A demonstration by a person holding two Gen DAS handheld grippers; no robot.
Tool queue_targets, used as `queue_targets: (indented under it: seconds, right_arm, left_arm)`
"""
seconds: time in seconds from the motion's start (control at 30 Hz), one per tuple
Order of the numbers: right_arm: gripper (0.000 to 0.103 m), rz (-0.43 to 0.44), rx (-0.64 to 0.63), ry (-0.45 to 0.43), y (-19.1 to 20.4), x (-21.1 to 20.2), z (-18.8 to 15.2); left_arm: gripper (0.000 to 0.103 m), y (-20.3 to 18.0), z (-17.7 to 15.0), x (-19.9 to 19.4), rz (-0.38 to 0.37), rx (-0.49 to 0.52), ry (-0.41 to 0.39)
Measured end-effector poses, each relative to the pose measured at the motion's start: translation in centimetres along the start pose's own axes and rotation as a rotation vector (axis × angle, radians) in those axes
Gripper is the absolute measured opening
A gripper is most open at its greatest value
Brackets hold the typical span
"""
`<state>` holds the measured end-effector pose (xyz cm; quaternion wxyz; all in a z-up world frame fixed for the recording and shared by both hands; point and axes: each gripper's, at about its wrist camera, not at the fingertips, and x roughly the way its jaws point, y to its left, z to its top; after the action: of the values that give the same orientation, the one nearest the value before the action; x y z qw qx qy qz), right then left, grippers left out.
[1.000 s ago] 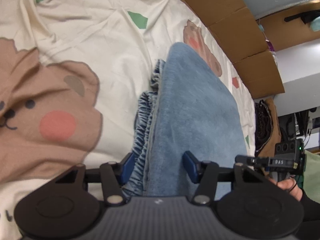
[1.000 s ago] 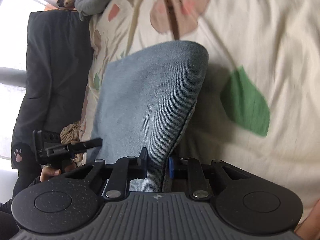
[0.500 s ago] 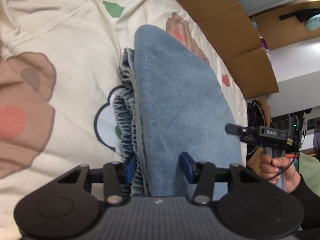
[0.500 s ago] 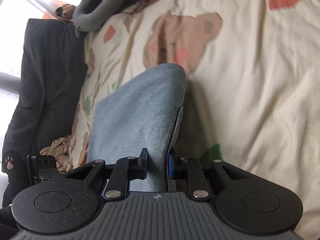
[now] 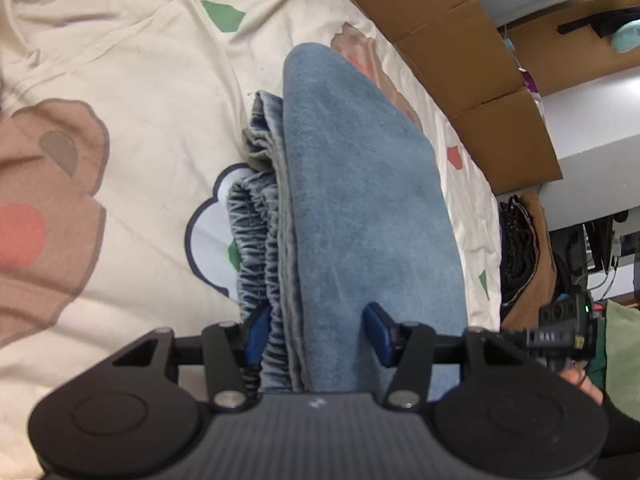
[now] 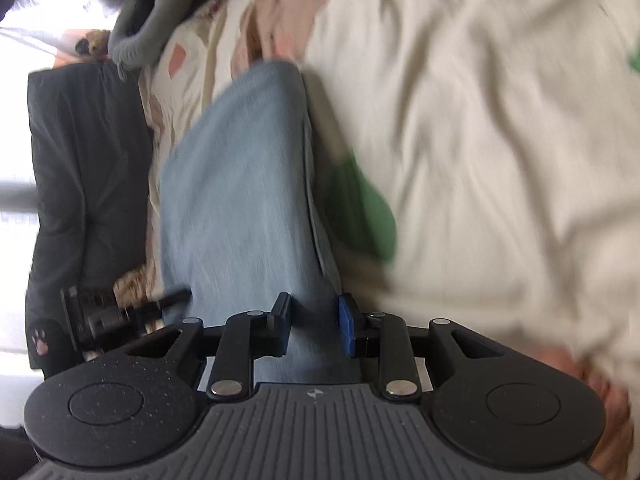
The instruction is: Fold clothes
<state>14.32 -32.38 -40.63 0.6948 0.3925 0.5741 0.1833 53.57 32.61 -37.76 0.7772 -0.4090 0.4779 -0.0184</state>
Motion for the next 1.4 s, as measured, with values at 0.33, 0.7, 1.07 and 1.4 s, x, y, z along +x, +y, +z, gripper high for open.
queue_targets:
  seconds: [0.33, 0.7, 1.07, 1.4]
  right_arm:
    - [0.025, 0.024, 0.025, 0.044, -0.5, -1.4, -2.8]
    - [0.024, 0.014, 0.003, -0.035, -0.5, -2.1, -1.0]
    - [0.025, -0.002, -0.081, 0.076, 0.6, -0.8, -3.2]
    - [0.043, -0.016, -0.071, 0.006, 1.6, -1.2, -0.8]
  left_arm:
    - [0.055, -0.8, 0.9, -0.6, 0.056, 0.042, 0.004]
    - [0.053, -2.1, 2.0, -2.1, 0.127, 0.084, -0.038]
    - [0.054, -1.2, 0.6, -3.1, 0.110, 0.063, -0.029]
    - [0.054, -0.5, 0.1, -3.8, 0.091, 0.041, -0.040]
